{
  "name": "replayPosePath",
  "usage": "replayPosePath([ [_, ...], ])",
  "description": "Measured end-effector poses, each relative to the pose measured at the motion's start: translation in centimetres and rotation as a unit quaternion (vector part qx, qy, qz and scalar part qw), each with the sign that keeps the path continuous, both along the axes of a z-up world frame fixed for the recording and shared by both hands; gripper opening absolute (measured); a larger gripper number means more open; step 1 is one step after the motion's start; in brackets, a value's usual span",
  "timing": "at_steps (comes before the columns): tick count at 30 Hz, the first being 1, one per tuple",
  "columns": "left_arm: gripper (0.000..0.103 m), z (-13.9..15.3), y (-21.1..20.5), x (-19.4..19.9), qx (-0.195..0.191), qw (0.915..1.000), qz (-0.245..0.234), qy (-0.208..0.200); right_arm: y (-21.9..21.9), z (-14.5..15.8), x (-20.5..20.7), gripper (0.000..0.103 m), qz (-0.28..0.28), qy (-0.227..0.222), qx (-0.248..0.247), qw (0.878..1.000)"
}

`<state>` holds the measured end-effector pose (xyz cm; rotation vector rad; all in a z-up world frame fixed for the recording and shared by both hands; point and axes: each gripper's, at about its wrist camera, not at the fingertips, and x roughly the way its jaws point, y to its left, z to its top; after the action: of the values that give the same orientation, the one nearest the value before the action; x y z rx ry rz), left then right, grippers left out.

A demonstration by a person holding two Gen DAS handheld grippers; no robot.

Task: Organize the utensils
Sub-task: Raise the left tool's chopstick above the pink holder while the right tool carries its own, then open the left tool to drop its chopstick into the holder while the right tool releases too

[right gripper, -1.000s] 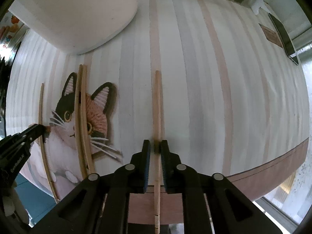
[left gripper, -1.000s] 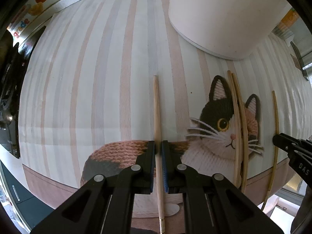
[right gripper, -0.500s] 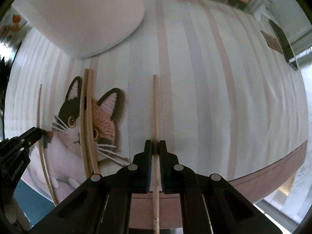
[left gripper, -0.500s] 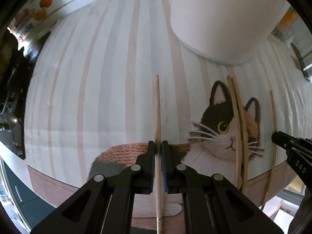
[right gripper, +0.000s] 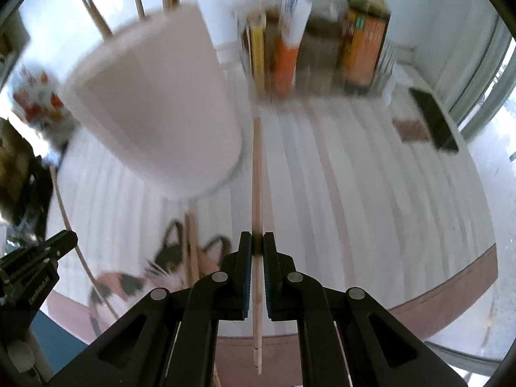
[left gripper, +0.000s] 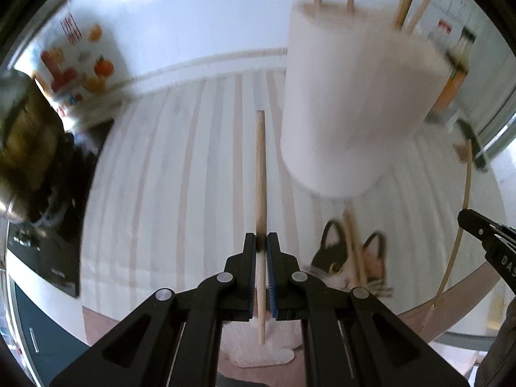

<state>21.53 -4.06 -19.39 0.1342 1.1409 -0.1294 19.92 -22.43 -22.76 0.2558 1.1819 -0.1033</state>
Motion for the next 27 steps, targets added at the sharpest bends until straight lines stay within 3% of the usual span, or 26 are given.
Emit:
replayPosePath([
  [9, 0.004, 8.6, 1.5, 2.0, -0.072, 0.9945, 0.019, -0.073, -0.5, 6.6, 1.0, 0.007, -0.028, -0.093, 0.022, 0.995],
  [18, 0.004, 19.3, 3.8, 3.3, -0.170, 0.9731, 0.037, -0.151, -1.1, 15.8, 4.6, 0.007, -0.034, -0.200, 0.046, 0.978],
  [23, 0.004, 23.5, 2.5, 4.6, -0.185, 0.9654, 0.018, -0.183, -0.7, 20.3, 8.2, 0.007, -0.030, -0.250, 0.050, 0.967],
  [27, 0.004, 24.5, 0.6, 7.0, -0.184, 0.9650, 0.010, -0.186, -0.4, 22.1, 11.3, 0.007, -0.033, -0.280, 0.054, 0.958],
])
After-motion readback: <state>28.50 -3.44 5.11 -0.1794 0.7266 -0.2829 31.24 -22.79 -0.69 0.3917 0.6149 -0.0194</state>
